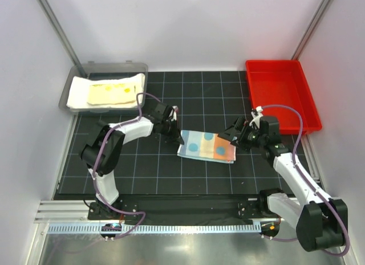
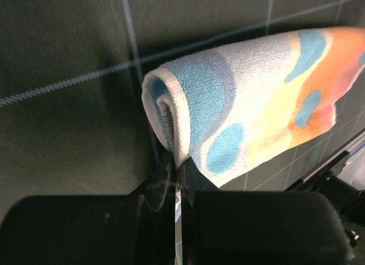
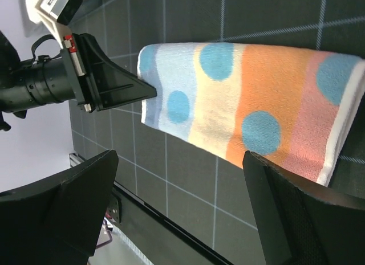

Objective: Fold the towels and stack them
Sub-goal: Neatly place the folded towel into the bin

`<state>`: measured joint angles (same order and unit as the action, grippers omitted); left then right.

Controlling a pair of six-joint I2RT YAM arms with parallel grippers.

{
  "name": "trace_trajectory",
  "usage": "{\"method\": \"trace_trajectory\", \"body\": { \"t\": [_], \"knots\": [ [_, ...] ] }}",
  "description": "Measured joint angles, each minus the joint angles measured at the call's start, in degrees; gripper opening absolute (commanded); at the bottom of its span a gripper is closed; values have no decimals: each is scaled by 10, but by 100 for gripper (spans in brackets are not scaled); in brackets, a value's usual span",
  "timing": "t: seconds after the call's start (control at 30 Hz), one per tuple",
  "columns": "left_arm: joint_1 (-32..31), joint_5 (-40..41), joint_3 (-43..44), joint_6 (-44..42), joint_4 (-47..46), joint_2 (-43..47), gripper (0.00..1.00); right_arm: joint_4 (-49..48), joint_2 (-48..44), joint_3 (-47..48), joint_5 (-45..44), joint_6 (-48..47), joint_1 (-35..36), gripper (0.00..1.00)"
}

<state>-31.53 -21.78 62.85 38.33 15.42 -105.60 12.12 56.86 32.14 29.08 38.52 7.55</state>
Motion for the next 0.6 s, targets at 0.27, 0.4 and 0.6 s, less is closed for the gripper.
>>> {"method": "trace_trajectory", "body": {
  "t": [0.27, 0.4, 0.6],
  "knots": [
    [0, 53, 58, 14, 70, 13, 0, 35, -14, 23, -9, -8, 0, 100],
    [0, 92, 73, 15, 109, 22, 0, 43, -13, 23, -9, -10, 0, 100],
    [0, 159, 97, 7, 177, 32, 0, 45, -10, 23, -12, -11, 0, 100]
  ]
}}
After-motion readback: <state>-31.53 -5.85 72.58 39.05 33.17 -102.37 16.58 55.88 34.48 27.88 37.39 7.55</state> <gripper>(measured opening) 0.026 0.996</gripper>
